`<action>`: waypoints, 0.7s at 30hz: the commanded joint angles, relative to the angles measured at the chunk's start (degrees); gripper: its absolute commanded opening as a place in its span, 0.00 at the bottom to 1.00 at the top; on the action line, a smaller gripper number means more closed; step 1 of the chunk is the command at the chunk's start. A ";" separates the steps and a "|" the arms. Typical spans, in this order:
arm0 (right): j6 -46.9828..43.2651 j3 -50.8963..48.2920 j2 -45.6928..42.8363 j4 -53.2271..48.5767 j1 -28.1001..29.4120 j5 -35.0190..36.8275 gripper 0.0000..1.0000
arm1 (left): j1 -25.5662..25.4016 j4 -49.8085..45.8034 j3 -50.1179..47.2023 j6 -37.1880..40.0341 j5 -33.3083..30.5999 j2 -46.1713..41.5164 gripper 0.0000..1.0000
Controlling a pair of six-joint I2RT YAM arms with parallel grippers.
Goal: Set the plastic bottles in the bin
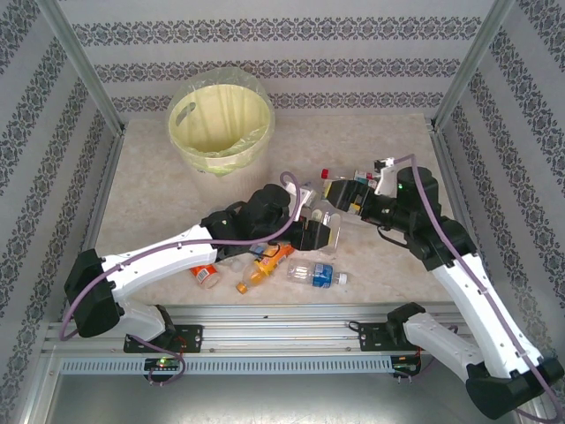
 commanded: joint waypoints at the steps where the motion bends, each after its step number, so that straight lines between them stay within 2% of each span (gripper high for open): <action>1: -2.95 -0.51 -3.62 1.76 -1.59 -2.38 0.98 | 2.49 -5.33 4.21 3.10 -0.86 -1.73 0.52; 5: -6.26 -0.33 -7.08 1.28 -2.69 -2.51 0.98 | 6.14 -11.17 8.84 5.68 0.00 -2.20 0.52; 13: -9.56 0.07 -10.41 0.97 -2.74 -5.17 0.98 | 16.96 -23.97 21.27 11.80 0.10 -1.50 0.53; 21: -10.22 0.67 -10.10 -0.25 -2.74 -5.66 0.98 | 28.00 -33.04 36.63 16.37 -0.09 5.15 0.53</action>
